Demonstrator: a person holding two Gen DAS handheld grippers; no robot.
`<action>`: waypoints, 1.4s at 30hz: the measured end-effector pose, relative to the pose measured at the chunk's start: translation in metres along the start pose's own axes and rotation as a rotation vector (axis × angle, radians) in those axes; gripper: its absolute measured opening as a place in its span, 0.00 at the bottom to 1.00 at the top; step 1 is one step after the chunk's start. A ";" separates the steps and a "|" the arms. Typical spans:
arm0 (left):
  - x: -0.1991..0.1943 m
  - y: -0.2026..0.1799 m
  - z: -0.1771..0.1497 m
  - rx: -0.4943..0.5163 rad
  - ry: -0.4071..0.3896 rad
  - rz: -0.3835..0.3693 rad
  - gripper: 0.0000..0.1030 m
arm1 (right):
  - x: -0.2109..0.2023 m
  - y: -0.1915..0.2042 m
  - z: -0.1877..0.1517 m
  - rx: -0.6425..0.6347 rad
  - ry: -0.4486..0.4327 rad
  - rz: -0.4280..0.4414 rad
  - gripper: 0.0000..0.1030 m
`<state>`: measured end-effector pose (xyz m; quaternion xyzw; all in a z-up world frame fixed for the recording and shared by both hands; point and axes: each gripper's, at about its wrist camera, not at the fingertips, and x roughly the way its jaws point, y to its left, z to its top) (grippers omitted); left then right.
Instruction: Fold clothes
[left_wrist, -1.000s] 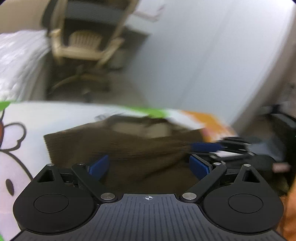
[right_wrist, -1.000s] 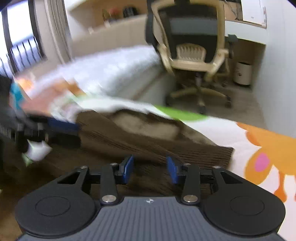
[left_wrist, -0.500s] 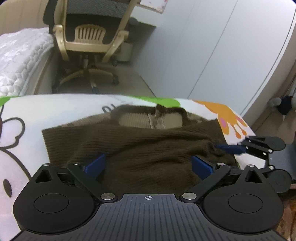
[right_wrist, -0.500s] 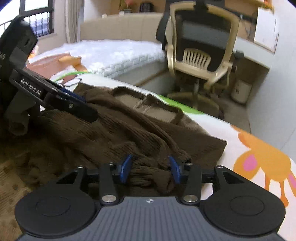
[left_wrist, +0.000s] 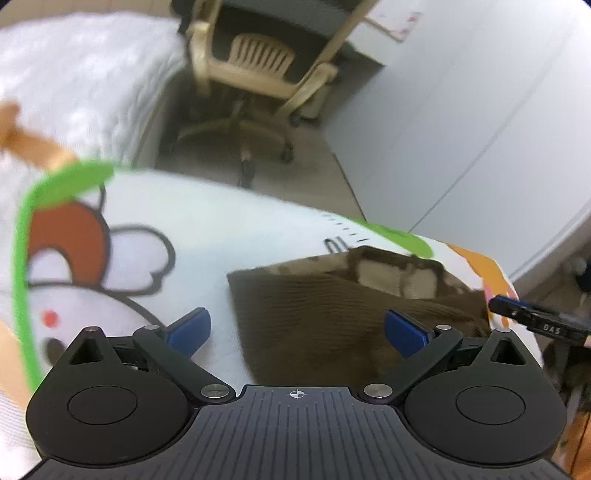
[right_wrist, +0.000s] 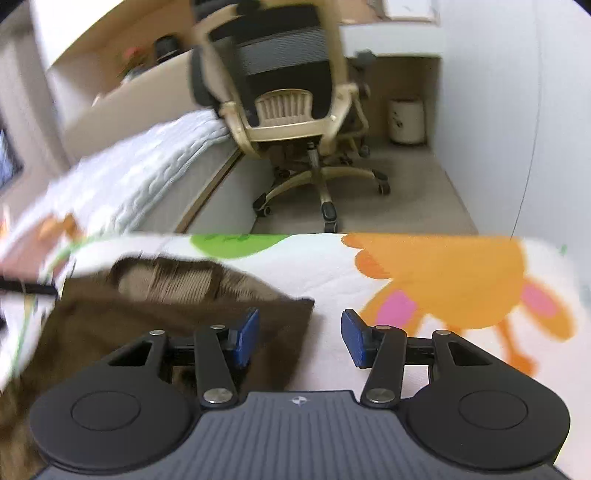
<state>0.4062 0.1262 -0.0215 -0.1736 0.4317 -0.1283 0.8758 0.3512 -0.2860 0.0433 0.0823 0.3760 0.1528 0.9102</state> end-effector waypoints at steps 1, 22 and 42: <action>0.007 -0.002 -0.001 -0.005 -0.009 0.003 0.99 | 0.010 -0.001 0.000 0.036 -0.002 0.010 0.47; -0.183 -0.056 -0.157 0.346 -0.160 -0.119 0.45 | -0.210 0.110 -0.153 -0.465 -0.109 0.109 0.21; -0.122 -0.034 -0.182 0.070 -0.026 -0.111 0.29 | -0.154 0.076 -0.164 -0.109 -0.034 0.164 0.08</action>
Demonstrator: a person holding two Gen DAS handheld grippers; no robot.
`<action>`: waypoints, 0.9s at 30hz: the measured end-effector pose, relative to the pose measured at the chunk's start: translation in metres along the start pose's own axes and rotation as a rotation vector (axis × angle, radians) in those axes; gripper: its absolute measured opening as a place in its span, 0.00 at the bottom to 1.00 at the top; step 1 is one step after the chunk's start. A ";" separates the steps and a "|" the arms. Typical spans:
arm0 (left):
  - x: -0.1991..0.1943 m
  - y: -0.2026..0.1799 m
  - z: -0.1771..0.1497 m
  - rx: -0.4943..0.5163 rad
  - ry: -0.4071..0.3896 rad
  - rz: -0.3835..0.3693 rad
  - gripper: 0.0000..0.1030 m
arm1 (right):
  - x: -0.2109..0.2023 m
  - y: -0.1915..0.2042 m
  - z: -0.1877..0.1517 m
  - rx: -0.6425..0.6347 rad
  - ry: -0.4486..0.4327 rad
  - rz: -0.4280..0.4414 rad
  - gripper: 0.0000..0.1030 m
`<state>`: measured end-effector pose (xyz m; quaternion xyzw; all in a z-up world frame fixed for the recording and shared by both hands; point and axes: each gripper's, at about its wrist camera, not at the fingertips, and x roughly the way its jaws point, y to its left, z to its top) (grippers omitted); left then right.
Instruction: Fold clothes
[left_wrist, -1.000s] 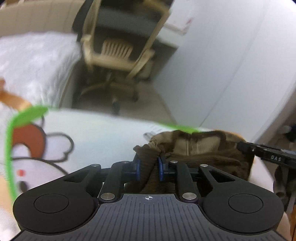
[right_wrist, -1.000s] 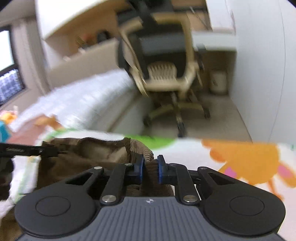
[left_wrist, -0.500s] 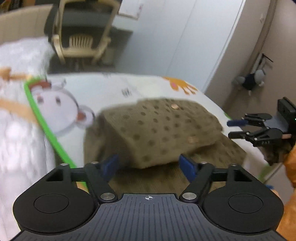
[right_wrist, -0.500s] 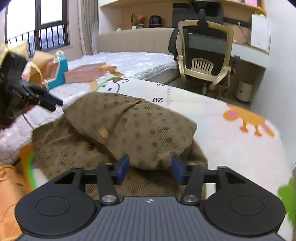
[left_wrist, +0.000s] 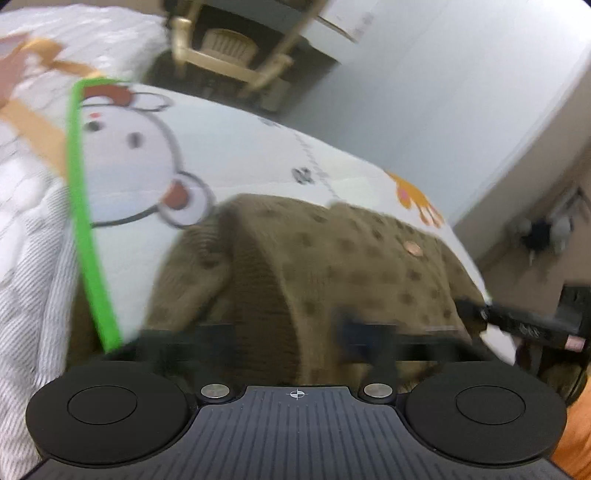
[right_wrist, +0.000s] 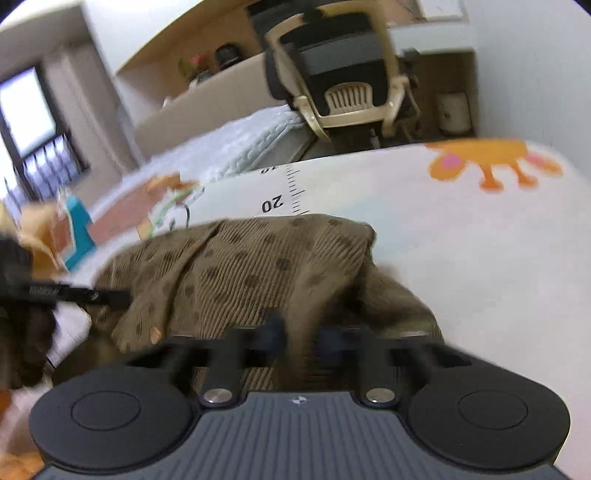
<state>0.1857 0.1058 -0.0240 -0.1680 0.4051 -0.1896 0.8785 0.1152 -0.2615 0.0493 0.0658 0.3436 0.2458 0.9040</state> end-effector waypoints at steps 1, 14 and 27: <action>-0.007 -0.008 0.002 0.041 -0.013 0.007 0.25 | -0.011 0.006 0.004 -0.028 -0.019 0.001 0.07; -0.097 -0.038 -0.079 0.191 0.050 -0.016 0.52 | -0.089 0.040 -0.052 -0.207 0.044 0.009 0.14; -0.060 0.021 -0.024 -0.125 -0.003 -0.200 0.93 | -0.040 -0.043 0.005 0.294 0.025 0.230 0.68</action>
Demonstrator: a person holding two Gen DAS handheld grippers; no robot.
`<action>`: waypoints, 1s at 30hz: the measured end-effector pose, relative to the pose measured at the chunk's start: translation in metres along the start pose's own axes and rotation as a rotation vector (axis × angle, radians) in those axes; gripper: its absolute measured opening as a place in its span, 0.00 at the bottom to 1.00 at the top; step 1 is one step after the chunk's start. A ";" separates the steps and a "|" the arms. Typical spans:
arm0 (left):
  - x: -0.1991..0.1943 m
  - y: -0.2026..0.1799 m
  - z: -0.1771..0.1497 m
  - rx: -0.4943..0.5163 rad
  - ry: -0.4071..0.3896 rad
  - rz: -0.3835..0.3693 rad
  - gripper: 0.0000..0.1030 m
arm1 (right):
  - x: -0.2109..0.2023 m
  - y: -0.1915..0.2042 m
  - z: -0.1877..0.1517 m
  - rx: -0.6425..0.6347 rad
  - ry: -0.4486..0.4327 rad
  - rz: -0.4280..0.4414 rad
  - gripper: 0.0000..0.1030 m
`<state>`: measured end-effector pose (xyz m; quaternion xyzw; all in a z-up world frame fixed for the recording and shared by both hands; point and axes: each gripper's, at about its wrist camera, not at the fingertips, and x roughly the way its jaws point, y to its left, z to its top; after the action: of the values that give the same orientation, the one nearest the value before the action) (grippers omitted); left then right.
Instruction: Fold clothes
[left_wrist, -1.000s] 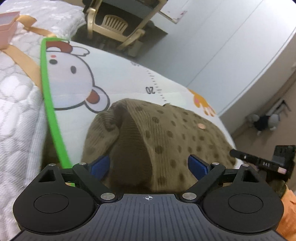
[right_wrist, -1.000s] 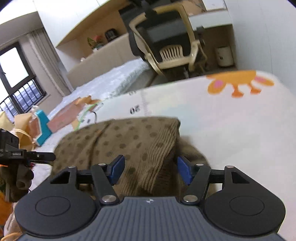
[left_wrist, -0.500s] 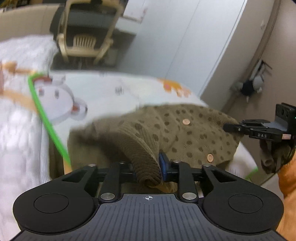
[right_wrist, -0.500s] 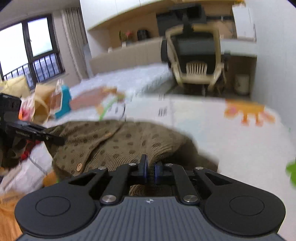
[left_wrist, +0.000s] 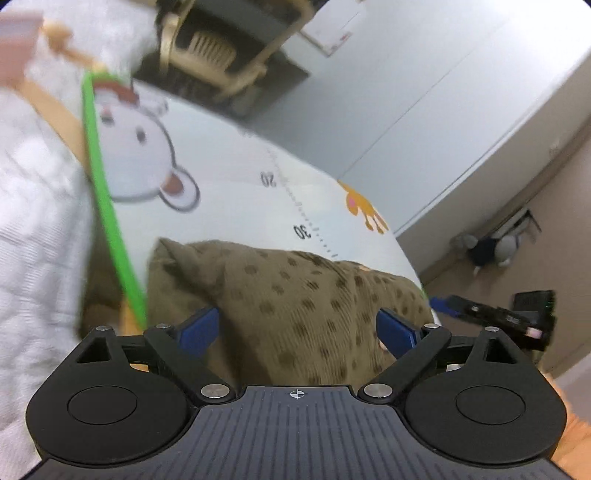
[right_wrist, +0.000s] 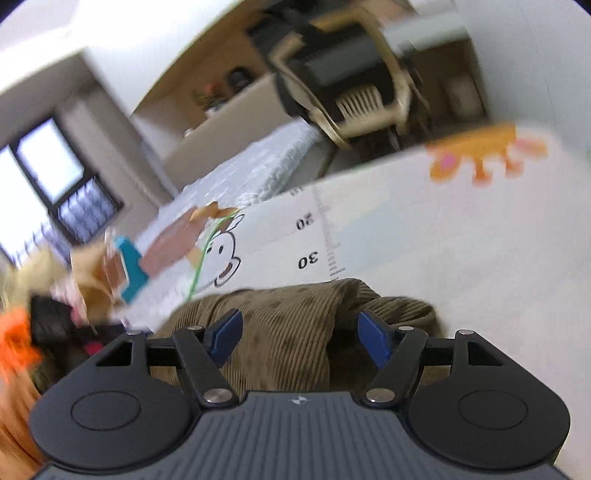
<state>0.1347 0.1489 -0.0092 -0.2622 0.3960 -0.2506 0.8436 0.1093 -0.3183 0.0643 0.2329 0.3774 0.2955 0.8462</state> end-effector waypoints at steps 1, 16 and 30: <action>0.013 0.005 0.006 -0.025 0.029 -0.019 0.93 | 0.015 -0.011 0.005 0.068 0.036 0.039 0.68; 0.089 0.007 0.128 0.209 -0.068 0.160 0.94 | 0.125 -0.009 0.107 -0.208 -0.037 -0.174 0.68; 0.160 -0.002 0.115 0.346 0.004 0.016 0.95 | 0.165 0.031 0.079 -0.566 0.016 -0.281 0.67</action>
<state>0.3154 0.0749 -0.0308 -0.1097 0.3506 -0.3088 0.8773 0.2493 -0.1980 0.0491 -0.0684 0.3155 0.2709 0.9069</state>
